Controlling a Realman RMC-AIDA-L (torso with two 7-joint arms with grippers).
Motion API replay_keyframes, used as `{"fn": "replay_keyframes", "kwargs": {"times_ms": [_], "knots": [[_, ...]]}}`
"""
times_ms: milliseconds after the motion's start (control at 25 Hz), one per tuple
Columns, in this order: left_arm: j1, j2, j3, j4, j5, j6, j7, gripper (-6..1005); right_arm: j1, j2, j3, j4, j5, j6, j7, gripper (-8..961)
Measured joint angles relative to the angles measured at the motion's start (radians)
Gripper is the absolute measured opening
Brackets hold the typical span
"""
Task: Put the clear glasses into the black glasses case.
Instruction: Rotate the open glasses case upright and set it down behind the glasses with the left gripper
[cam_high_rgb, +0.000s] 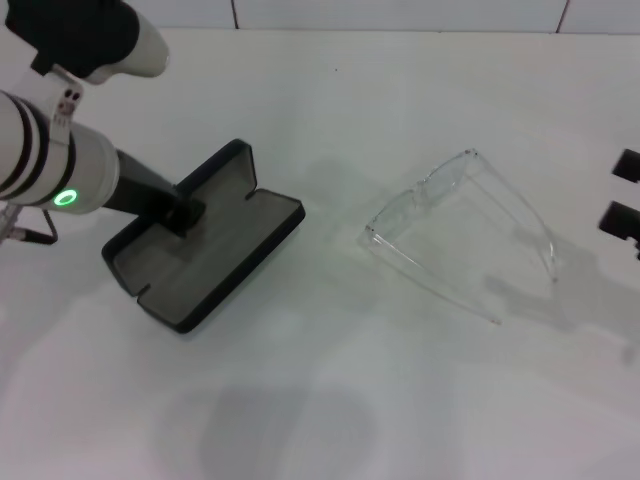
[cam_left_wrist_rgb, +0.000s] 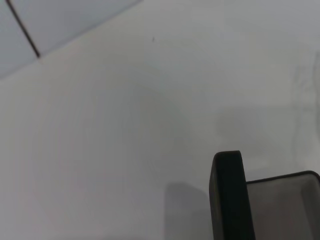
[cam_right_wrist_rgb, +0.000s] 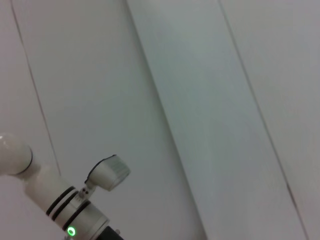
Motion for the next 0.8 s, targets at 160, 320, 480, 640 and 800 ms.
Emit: {"fn": "replay_keyframes", "kwargs": {"times_ms": [160, 320, 480, 640, 800], "knots": [[-0.01, 0.0, 0.022, 0.041, 0.0, -0.026, 0.088, 187, -0.033, -0.006, 0.053, -0.004, -0.004, -0.061, -0.009, 875], [-0.029, 0.0, 0.093, 0.042, 0.037, -0.125, 0.205, 186, -0.076, -0.023, 0.075, -0.004, -0.007, -0.131, -0.033, 875], [-0.029, -0.001, 0.186, 0.006, 0.111, -0.287, 0.337, 185, -0.124, -0.034, 0.083, -0.004, -0.005, -0.178, -0.055, 875], [-0.026, -0.002, 0.249, -0.056, 0.125, -0.424, 0.468, 185, -0.158, -0.032, 0.116, -0.003, -0.008, -0.194, -0.067, 875], [-0.042, -0.003, 0.285, -0.147, 0.12, -0.496, 0.563, 184, -0.166, -0.029, 0.123, 0.005, -0.01, -0.201, -0.077, 875]]}}
